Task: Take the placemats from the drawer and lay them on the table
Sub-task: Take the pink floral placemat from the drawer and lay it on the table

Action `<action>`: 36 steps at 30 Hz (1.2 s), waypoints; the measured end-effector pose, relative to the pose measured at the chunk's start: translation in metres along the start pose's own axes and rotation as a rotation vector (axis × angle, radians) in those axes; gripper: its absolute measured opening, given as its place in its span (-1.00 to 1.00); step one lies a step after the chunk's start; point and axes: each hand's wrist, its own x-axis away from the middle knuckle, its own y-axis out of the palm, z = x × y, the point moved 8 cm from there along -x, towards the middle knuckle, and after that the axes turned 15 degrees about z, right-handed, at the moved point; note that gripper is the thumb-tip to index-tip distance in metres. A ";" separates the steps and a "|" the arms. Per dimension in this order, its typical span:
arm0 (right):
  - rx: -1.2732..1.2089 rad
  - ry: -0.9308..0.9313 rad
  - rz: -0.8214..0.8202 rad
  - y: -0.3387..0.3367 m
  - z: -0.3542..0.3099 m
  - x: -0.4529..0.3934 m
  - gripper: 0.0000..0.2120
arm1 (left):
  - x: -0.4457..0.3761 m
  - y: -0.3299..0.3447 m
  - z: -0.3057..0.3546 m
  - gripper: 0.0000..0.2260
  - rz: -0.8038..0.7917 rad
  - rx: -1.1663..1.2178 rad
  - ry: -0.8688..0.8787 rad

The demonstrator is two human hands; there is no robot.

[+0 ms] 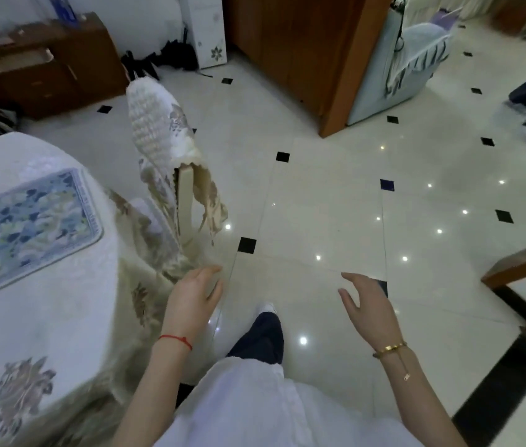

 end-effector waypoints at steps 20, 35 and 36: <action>-0.043 -0.159 -0.106 0.156 -0.053 -0.551 -0.69 | -0.493 0.108 -0.010 -0.76 0.136 -0.042 -0.127; -0.123 -0.643 -0.313 0.348 -0.275 -0.924 -0.71 | -0.754 0.104 -0.127 -0.74 0.416 -0.122 -0.621; -0.136 -0.656 -0.328 0.367 -0.288 -0.935 -0.71 | -0.769 0.104 -0.142 -0.74 0.425 -0.128 -0.637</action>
